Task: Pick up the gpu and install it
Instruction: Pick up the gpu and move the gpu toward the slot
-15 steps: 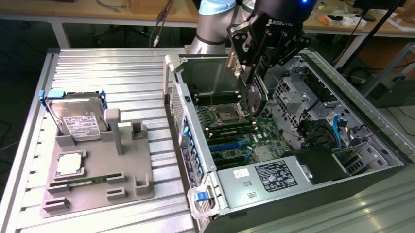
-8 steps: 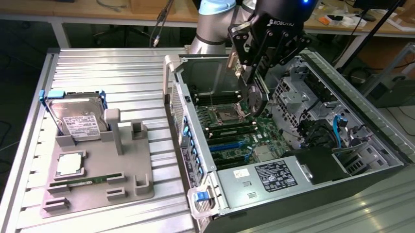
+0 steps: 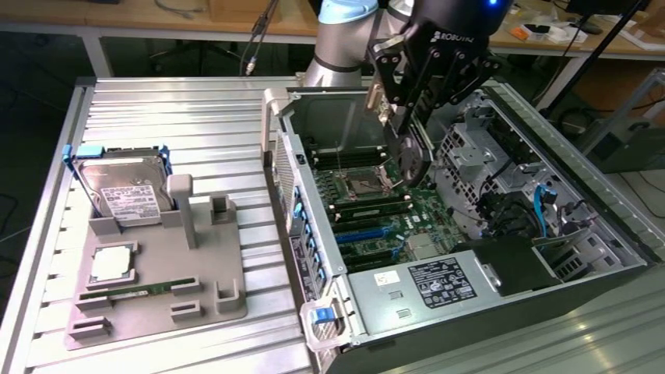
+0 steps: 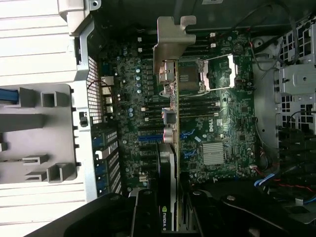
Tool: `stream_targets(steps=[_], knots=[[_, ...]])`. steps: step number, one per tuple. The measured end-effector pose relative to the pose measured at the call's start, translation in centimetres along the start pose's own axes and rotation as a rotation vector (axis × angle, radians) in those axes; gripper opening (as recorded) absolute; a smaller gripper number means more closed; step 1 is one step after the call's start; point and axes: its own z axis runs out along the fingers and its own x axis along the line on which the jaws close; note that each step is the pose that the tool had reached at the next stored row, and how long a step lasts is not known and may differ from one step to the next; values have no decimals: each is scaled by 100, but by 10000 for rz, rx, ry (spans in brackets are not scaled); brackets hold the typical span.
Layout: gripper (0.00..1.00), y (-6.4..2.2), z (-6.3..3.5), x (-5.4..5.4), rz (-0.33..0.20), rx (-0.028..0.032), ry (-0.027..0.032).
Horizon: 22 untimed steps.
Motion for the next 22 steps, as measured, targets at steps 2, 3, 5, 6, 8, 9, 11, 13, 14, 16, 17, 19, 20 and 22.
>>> stream_targets(steps=[2, 3, 5, 6, 8, 9, 11, 13, 14, 16, 17, 19, 20, 22], knots=[[27, 1, 0, -11, 0, -1, 0], [27, 1, 0, -13, 0, -1, 0], [27, 2, 0, -22, 0, 0, 0], [27, 2, 1, -25, 0, -1, 0], [27, 2, 1, -32, 0, 0, 0], [27, 3, 1, -37, 0, 0, 0], [27, 3, 1, -43, 0, 0, 0], [27, 4, 1, -48, 0, 0, 0], [27, 4, 1, -51, 0, 0, 0], [27, 4, 1, -57, 0, -1, 0], [27, 4, 1, -59, 1, -1, 0], [27, 5, 1, -65, 0, 0, 0], [27, 5, 2, -68, 0, -1, 0], [27, 6, 1, -73, 0, 0, 0]])
